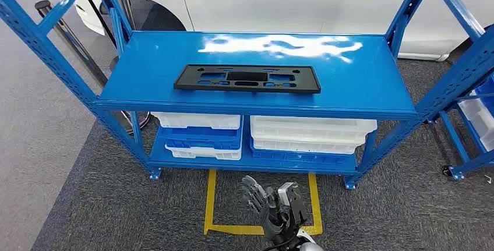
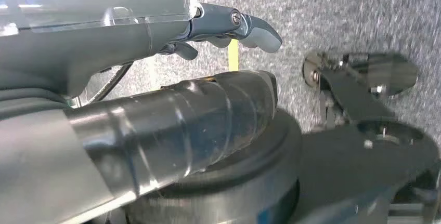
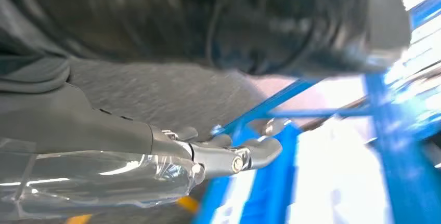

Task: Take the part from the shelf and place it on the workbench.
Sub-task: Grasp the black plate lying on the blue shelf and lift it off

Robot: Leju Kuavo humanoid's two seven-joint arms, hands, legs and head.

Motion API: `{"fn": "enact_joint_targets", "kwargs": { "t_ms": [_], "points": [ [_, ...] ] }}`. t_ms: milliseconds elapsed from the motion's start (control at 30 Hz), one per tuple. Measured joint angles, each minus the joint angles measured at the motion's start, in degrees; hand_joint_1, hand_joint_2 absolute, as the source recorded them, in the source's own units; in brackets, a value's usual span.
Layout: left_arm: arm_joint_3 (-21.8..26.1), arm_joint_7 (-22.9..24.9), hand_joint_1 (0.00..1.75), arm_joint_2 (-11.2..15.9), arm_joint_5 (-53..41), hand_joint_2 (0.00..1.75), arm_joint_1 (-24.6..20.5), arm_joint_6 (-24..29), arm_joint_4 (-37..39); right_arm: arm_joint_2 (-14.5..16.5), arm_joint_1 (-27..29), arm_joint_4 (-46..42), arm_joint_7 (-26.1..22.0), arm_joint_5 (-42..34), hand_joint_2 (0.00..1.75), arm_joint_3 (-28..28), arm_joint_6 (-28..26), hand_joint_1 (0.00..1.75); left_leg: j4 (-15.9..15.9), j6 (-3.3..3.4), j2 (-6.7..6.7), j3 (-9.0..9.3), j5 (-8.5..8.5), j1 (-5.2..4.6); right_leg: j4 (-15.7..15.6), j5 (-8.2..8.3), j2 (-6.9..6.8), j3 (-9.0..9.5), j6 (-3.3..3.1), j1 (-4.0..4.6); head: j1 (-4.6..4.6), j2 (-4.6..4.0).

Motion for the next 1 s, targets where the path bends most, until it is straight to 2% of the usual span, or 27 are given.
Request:
{"fn": "enact_joint_targets", "kwargs": {
  "t_ms": [67,133,167,200,233,267,333,367,433,500,533,567,633,667,700,733,767,833,867,900,1000],
  "points": [
    [-0.19,0.09,0.00,0.06,0.04,0.00,-0.01,-0.28,0.11,-0.16,-0.27,-0.77,-0.92,-0.41,0.00,0.95,1.71,0.00,3.93,0.14,-0.01,-1.91,-2.02,-0.09,-0.02,-0.02,-0.01,-0.03,-0.27,0.19,-0.02,0.00],
    [-0.65,0.28,0.00,0.17,0.01,0.00,-0.02,-0.62,0.28,-0.57,-0.57,-2.21,-2.60,-0.37,0.00,2.89,4.16,0.00,11.93,0.42,-0.02,-5.92,-5.25,-0.36,0.00,-0.08,-0.07,-0.06,-0.72,0.69,-0.03,0.00],
    [-0.87,0.35,0.00,0.22,-0.09,0.00,0.00,-0.70,0.33,-0.82,-0.62,-2.89,-3.26,0.05,0.00,3.78,4.82,0.00,14.56,0.62,-0.02,-7.36,-5.70,-0.55,0.04,-0.13,-0.09,-0.03,-0.86,0.97,-0.03,0.00],
    [-1.07,0.40,0.00,0.26,-0.21,0.00,0.01,-0.79,0.39,-1.09,-0.67,-3.69,-3.92,0.55,0.00,4.67,5.33,0.00,15.14,0.94,-0.02,-7.86,-5.00,-0.75,0.09,-0.19,-0.07,0.04,-0.99,1.26,-0.02,0.00],
    [-1.20,0.43,0.00,0.30,-0.33,0.00,0.01,-0.91,0.44,-1.34,-0.77,-4.49,-4.44,1.04,0.00,5.42,5.67,0.00,13.35,1.39,-0.03,-7.22,-3.23,-0.98,0.13,-0.25,-0.01,0.18,-1.09,1.52,-0.02,0.00],
    [-1.29,0.37,0.00,0.35,-0.42,0.00,0.00,-1.02,0.49,-1.53,-0.95,-5.30,-4.88,1.52,0.00,6.09,5.88,0.00,9.74,2.01,-0.07,-5.70,-0.86,-1.29,0.15,-0.32,0.05,0.38,-1.18,1.73,-0.02,0.00],
    [-1.47,0.10,0.00,0.66,-0.47,0.00,-0.11,-1.22,0.67,-1.81,-1.43,-6.77,-5.60,2.75,0.00,7.23,5.76,0.00,2.73,3.30,-0.10,-2.65,2.10,-1.93,0.21,-0.40,0.09,0.50,-1.21,1.98,0.02,0.00],
    [-1.56,-0.13,0.00,0.78,-0.47,0.00,-0.20,-1.33,0.75,-1.91,-1.66,-7.44,-5.95,3.47,0.00,7.70,5.48,0.00,0.69,3.66,-0.11,-1.87,2.61,-2.24,0.26,-0.34,0.03,0.34,-1.05,1.96,0.01,0.00],
    [-1.72,-0.45,0.00,0.86,-0.47,0.00,-0.34,-1.47,0.85,-2.08,-1.93,-8.72,-6.65,4.85,0.00,8.51,4.74,0.00,-0.43,3.75,-0.15,-1.74,2.64,-2.59,0.29,-0.13,-0.06,-0.05,-0.57,1.83,-0.02,0.00],
    [-1.99,-0.52,0.00,0.86,-0.48,0.00,-0.36,-1.52,0.85,-2.14,-2.17,-10.14,-7.15,5.61,0.00,9.18,4.22,0.00,-0.94,3.91,-0.13,-1.65,3.08,-2.31,0.51,-0.29,-0.09,-0.21,0.01,1.85,0.00,0.00],
    [-2.16,-0.53,0.00,0.86,-0.50,0.00,-0.35,-1.53,0.86,-2.19,-2.42,-10.87,-7.30,5.77,0.00,9.47,4.08,0.00,-1.27,4.08,-0.06,-1.56,3.34,-2.09,1.55,-1.06,-0.09,-0.64,0.35,1.84,0.00,0.00],
    [-2.30,-0.53,0.00,0.85,-0.52,0.00,-0.36,-1.55,0.87,-2.25,-2.72,-11.51,-7.43,5.86,0.00,9.74,3.97,0.00,-1.56,4.25,0.03,-1.50,3.57,-1.88,3.64,-2.41,-0.08,-1.56,0.71,1.77,0.00,0.00],
    [-2.47,-0.52,0.00,0.88,-0.61,0.00,-0.43,-1.55,0.89,-2.40,-3.24,-12.39,-7.76,6.12,0.00,10.24,3.68,0.00,-1.58,4.47,0.13,-1.65,3.72,-1.85,10.37,-5.85,-0.11,-4.66,1.34,1.33,0.01,0.00],
    [-2.54,-0.49,0.00,0.89,-0.68,0.00,-0.43,-1.56,0.90,-2.48,-3.42,-12.73,-7.99,6.30,0.00,10.49,3.56,0.00,-1.50,4.49,0.13,-1.75,3.73,-1.84,13.40,-6.89,-0.13,-6.09,1.57,1.11,0.01,0.00],
    [-2.63,-0.44,0.00,0.89,-0.79,0.00,-0.42,-1.56,0.90,-2.56,-3.60,-13.11,-8.21,6.46,0.00,10.72,3.45,0.00,-1.39,4.48,0.13,-1.83,3.72,-1.82,14.90,-6.97,-0.14,-6.78,1.76,0.91,0.01,0.00],
    [-2.73,-0.39,0.00,0.88,-0.91,0.00,-0.41,-1.56,0.90,-2.63,-3.85,-13.54,-8.38,6.58,0.00,10.97,3.38,0.00,-1.28,4.44,0.13,-1.87,3.69,-1.79,14.29,-5.98,-0.16,-6.43,1.88,0.73,0.01,0.00],
    [-2.82,-0.34,0.00,0.87,-1.01,0.00,-0.42,-1.56,0.90,-2.67,-4.17,-13.96,-8.48,6.65,0.00,11.22,3.34,0.00,-1.17,4.38,0.12,-1.85,3.65,-1.76,11.52,-4.15,-0.20,-4.99,1.93,0.59,0.01,0.00],
    [-2.96,-0.27,0.00,0.86,-1.15,0.00,-0.49,-1.56,0.90,-2.67,-4.92,-14.75,-8.58,6.66,0.00,11.68,3.27,0.00,-0.96,4.02,0.09,-1.85,3.55,-1.83,3.92,-1.04,-0.28,-1.21,1.72,0.57,0.02,0.00],
    [-3.01,-0.22,0.00,0.86,-1.16,0.00,-0.54,-1.56,0.90,-2.67,-5.26,-15.11,-8.62,6.64,0.00,11.89,3.23,0.00,-0.90,3.70,0.07,-1.90,3.54,-1.89,1.40,-0.35,-0.29,-0.03,1.48,0.69,0.01,0.00],
    [-3.04,-0.14,0.00,0.86,-1.16,0.00,-0.58,-1.56,0.90,-2.67,-5.53,-15.40,-8.69,6.60,0.00,12.05,3.18,0.00,-0.90,3.33,0.06,-1.97,3.57,-1.96,0.16,-0.24,-0.27,0.46,1.18,0.86,0.00,0.00],
    [-3.18,0.09,0.00,0.87,-1.15,0.00,-0.67,-1.54,0.90,-2.68,-6.00,-15.92,-8.90,6.54,0.00,12.45,3.08,0.00,-0.88,2.25,0.05,-2.05,3.54,-1.82,-0.39,0.08,-0.19,0.46,0.09,0.99,-0.01,0.00]
  ]
}}
